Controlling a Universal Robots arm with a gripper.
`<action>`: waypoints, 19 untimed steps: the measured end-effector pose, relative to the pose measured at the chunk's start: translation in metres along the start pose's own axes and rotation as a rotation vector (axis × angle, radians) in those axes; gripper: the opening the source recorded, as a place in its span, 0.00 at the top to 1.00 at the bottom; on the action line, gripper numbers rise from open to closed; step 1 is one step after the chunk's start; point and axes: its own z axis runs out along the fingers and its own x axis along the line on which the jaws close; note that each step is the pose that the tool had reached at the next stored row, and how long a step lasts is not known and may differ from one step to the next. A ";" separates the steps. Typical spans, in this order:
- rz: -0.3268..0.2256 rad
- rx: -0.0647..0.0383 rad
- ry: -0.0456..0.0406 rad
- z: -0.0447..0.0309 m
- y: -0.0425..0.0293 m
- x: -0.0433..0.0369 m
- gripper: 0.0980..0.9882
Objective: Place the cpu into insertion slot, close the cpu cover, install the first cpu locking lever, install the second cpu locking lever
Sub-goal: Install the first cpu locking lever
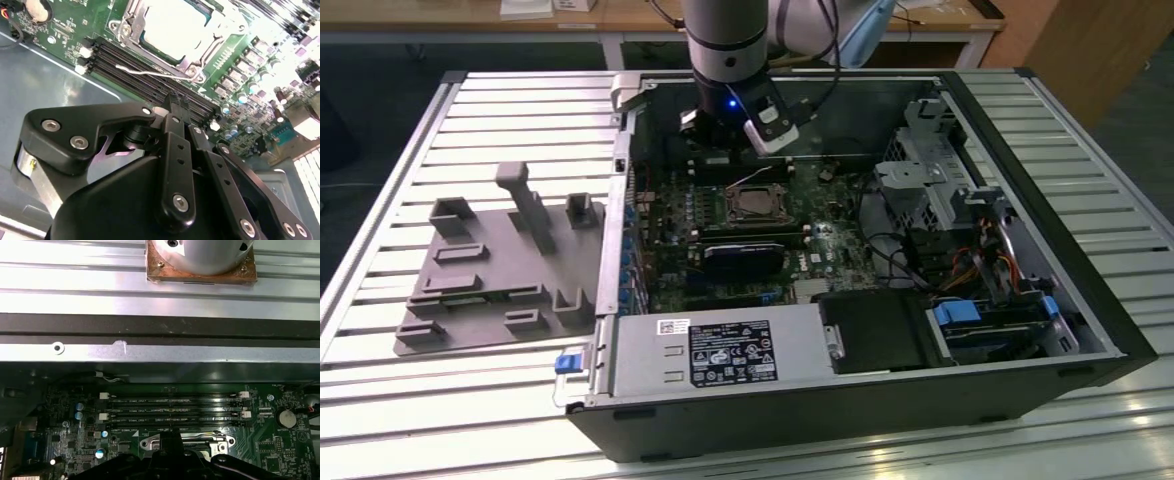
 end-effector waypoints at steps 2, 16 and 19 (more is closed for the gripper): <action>-0.004 0.000 -0.0143 0.0013 -0.0003 0.0008 0.99; -0.026 0.003 -0.1068 0.0098 -0.0027 0.0024 0.99; -0.026 0.009 -0.1177 0.0119 -0.0032 0.0026 0.99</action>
